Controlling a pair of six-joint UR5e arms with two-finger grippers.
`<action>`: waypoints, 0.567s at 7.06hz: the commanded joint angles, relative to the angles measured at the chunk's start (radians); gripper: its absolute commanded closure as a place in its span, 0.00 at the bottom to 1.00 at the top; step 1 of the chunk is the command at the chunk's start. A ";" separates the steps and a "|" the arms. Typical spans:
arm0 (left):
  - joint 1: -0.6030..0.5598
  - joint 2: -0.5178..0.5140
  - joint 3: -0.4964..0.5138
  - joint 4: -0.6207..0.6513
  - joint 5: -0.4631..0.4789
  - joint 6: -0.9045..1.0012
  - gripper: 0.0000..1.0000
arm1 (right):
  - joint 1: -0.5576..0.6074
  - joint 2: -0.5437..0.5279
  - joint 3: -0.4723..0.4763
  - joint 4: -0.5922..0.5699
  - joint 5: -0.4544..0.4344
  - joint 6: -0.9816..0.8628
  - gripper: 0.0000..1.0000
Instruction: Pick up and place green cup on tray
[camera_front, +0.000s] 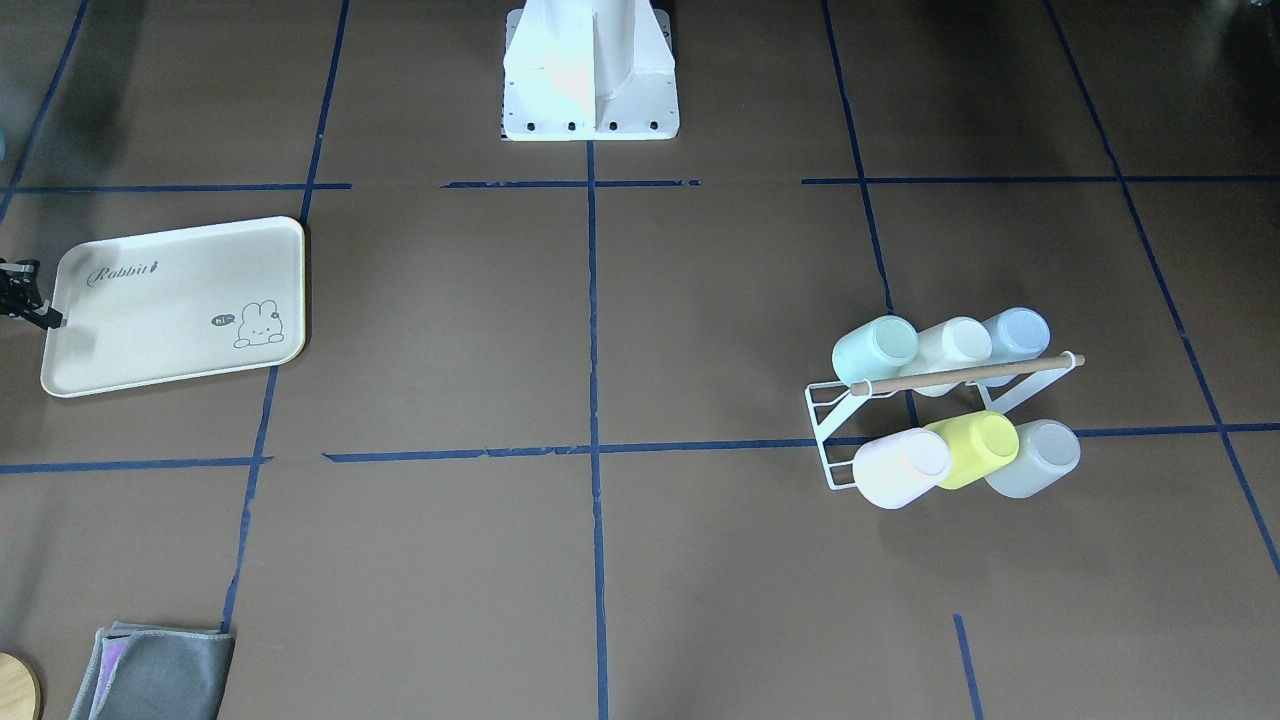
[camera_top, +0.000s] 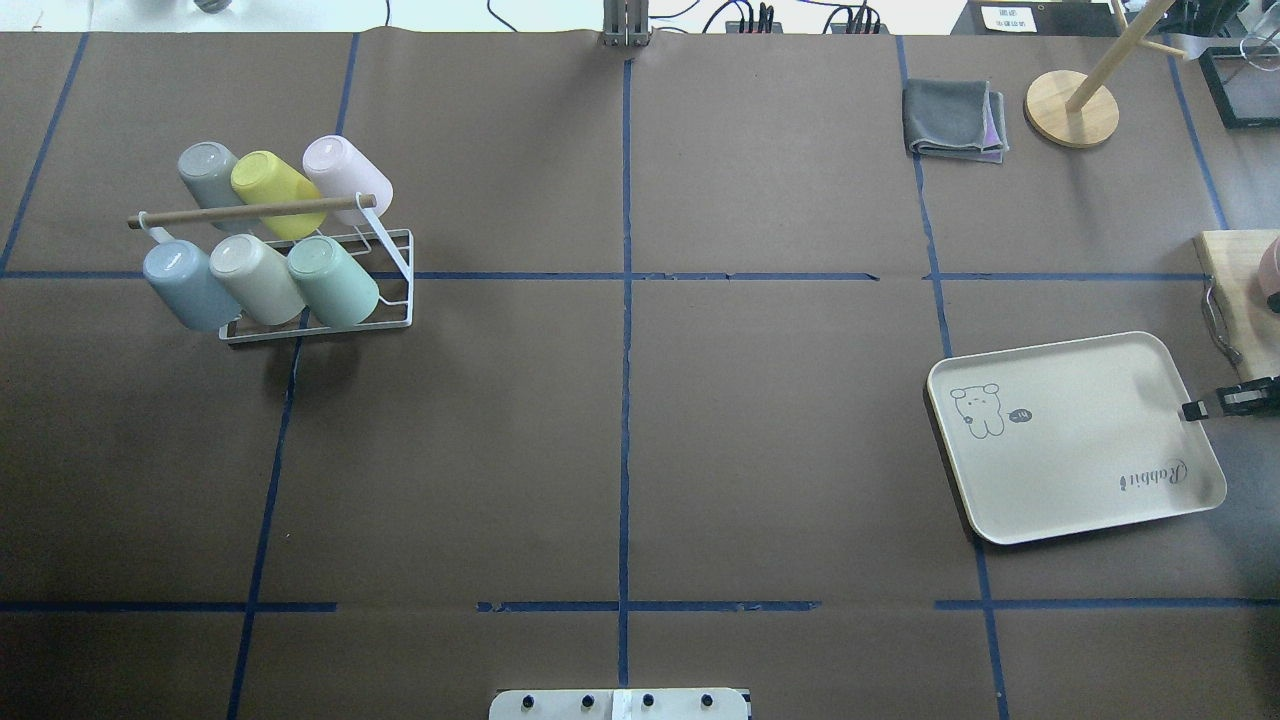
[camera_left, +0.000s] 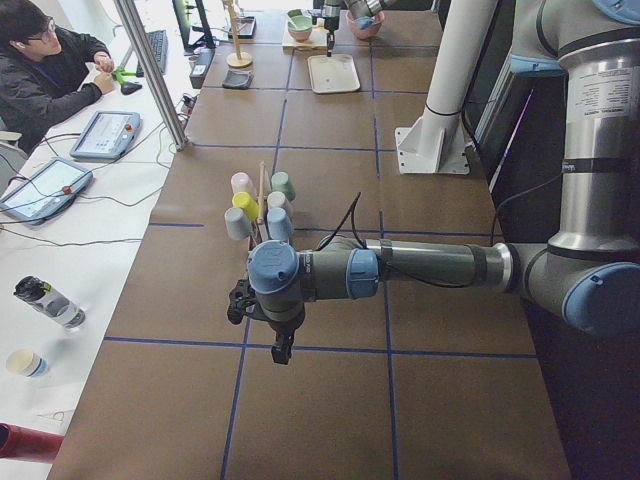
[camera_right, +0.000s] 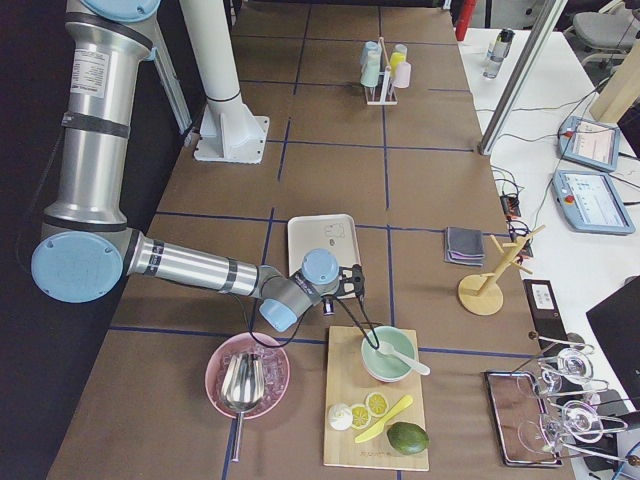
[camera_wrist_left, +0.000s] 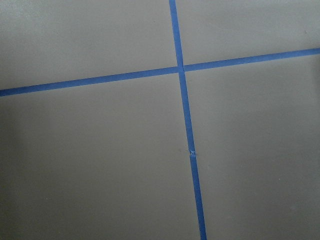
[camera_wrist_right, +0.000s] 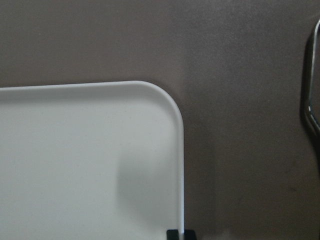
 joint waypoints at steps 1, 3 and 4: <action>0.002 0.000 0.000 -0.001 0.000 0.000 0.00 | 0.004 0.001 0.045 -0.011 0.046 0.009 1.00; 0.002 0.000 -0.002 -0.001 0.000 0.000 0.00 | 0.016 0.045 0.151 -0.107 0.072 0.204 1.00; 0.002 0.000 -0.002 -0.001 0.000 0.000 0.00 | 0.012 0.081 0.173 -0.127 0.068 0.272 1.00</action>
